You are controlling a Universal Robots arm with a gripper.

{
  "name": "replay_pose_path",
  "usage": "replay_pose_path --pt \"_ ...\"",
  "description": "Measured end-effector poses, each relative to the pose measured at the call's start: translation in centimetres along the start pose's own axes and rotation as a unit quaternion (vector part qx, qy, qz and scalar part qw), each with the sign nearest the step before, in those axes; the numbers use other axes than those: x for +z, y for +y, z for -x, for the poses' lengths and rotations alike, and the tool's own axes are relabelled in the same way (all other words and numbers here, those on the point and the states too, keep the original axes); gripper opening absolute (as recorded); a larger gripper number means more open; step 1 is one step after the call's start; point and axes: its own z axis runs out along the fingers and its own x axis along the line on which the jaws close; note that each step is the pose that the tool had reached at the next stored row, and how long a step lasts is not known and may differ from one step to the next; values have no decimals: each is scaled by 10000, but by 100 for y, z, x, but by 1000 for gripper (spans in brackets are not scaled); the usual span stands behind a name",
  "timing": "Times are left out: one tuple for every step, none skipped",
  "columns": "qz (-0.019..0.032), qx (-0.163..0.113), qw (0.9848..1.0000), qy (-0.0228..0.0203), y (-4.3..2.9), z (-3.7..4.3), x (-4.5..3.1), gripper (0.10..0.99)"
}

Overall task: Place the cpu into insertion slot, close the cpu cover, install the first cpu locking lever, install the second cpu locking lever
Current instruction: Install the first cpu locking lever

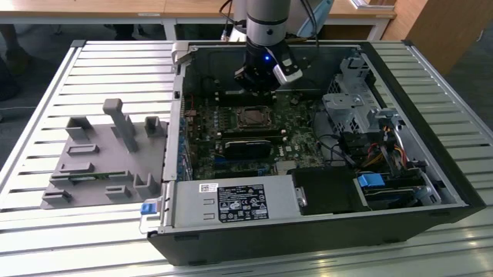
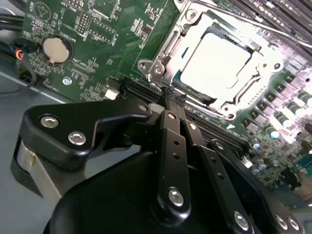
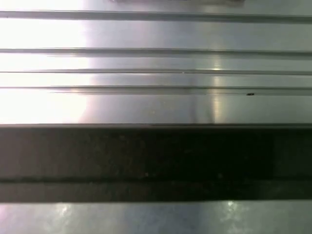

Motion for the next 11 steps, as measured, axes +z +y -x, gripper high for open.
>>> replay_pose_path --pt "0 0 10000 0 0 0 0 106" --pt "-1 -1 10000 0 -2 0 -1 106" --pt "0 -1 10000 0 -6 1 -1 106" --pt "-1 0 10000 0 -11 0 -1 106" --pt "-1 0 10000 0 -17 1 -2 106" --pt "-1 0 10000 0 -23 1 -2 106" --pt "-1 0 10000 0 -30 2 -2 106" --pt "-1 0 10000 0 -36 2 -2 106" --pt "-1 0 10000 0 -42 3 -2 106" --pt "-1 0 10000 0 -48 3 -3 106" --pt "-1 0 10000 0 -55 3 -3 106"
